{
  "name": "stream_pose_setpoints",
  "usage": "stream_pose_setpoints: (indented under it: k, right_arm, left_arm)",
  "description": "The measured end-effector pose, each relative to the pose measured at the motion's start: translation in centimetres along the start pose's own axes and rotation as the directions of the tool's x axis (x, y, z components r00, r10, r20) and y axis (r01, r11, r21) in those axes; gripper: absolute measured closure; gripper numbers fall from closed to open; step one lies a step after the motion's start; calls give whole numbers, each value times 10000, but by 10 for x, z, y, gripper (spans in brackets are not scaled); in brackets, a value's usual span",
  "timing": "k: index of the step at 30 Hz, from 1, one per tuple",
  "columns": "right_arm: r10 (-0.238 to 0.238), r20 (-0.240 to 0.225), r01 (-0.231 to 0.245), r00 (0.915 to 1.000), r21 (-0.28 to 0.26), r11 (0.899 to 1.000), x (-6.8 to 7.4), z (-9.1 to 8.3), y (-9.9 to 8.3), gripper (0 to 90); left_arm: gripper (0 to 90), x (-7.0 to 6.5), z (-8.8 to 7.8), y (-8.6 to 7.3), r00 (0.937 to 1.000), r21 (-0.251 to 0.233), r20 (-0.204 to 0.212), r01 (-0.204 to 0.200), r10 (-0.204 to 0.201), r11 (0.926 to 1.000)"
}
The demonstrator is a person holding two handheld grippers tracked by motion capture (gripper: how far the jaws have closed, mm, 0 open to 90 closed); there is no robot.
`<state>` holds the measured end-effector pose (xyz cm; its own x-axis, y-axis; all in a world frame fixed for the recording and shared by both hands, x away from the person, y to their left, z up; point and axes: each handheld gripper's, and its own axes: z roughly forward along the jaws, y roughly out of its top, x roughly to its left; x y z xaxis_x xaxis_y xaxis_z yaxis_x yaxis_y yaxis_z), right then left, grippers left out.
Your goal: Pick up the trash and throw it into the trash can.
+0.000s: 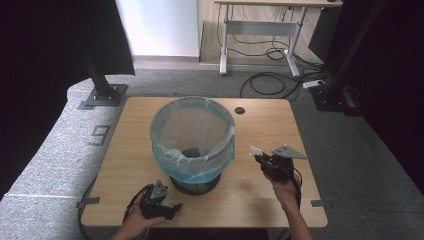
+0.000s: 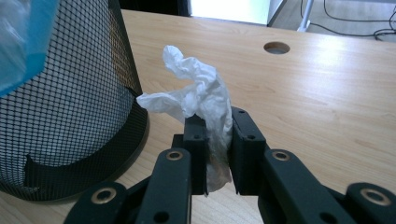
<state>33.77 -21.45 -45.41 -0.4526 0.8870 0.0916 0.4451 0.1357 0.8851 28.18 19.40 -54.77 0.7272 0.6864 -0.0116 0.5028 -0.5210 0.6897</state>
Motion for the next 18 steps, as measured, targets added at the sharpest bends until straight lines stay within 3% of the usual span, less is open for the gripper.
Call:
stream_pose_setpoints:
  k: [18]
  right_arm:
    - [83,-90,-90,9999,-872,9962,0,-21,21,782]
  left_arm:
    - [144,0,0,0,10000,9,9,-2,2,10000]
